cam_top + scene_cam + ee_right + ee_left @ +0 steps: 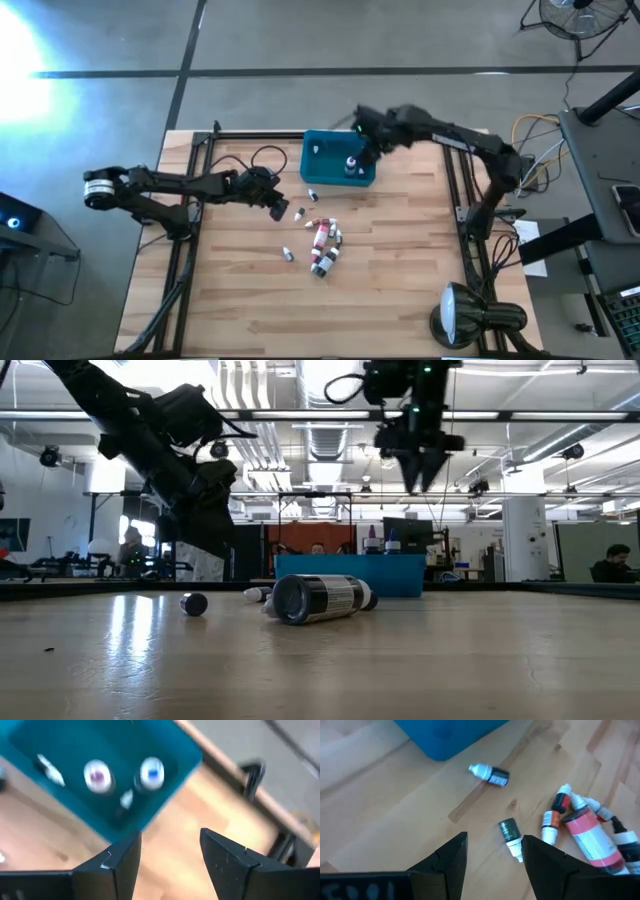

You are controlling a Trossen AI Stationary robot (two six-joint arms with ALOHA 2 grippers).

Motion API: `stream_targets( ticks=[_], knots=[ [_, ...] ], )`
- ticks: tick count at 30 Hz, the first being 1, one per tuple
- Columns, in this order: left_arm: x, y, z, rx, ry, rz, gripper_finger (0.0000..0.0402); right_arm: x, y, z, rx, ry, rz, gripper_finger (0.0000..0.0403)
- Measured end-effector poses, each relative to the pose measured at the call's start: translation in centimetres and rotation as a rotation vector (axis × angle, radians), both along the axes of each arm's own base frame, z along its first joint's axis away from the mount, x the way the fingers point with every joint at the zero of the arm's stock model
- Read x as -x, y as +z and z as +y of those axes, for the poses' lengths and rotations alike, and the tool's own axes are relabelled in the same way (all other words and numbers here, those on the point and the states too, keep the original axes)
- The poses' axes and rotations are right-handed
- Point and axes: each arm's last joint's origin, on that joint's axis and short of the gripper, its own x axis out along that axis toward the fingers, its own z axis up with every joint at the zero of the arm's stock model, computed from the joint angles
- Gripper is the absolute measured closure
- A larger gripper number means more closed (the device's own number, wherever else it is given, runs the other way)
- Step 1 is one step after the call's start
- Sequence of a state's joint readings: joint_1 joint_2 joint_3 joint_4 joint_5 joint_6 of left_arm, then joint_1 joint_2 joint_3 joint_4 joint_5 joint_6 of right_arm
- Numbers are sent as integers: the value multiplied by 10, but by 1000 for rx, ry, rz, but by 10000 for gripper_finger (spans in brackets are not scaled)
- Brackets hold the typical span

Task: Pick & Place food coloring
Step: Put the small dark green food coloring bottle into the blue bin

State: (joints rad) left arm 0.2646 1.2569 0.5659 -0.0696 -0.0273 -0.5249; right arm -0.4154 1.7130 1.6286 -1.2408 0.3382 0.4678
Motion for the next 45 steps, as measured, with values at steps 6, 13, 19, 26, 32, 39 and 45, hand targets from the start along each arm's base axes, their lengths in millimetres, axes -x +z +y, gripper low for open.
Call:
stream_targets(
  ticks=[6,13,19,26,32,39,45],
  knots=[
    [-19,-9,1,55,-4,36,239,33,-18,52,-48,-150,-42,207],
    [-55,-18,-3,133,-58,152,239,62,-25,82,-71,-281,-116,207],
    [-62,-29,-14,180,-56,289,239,74,-27,87,-68,-306,-131,207],
    [-65,-31,-16,185,20,282,239,75,-39,88,-64,-272,-113,207],
    [-75,-25,-12,128,70,241,239,74,-45,88,-65,-264,-119,207],
    [-90,-29,-16,137,80,259,239,74,-43,88,-69,-250,-117,207],
    [-88,-31,-28,115,107,321,239,73,-39,87,-66,-232,-124,206]
  ],
)
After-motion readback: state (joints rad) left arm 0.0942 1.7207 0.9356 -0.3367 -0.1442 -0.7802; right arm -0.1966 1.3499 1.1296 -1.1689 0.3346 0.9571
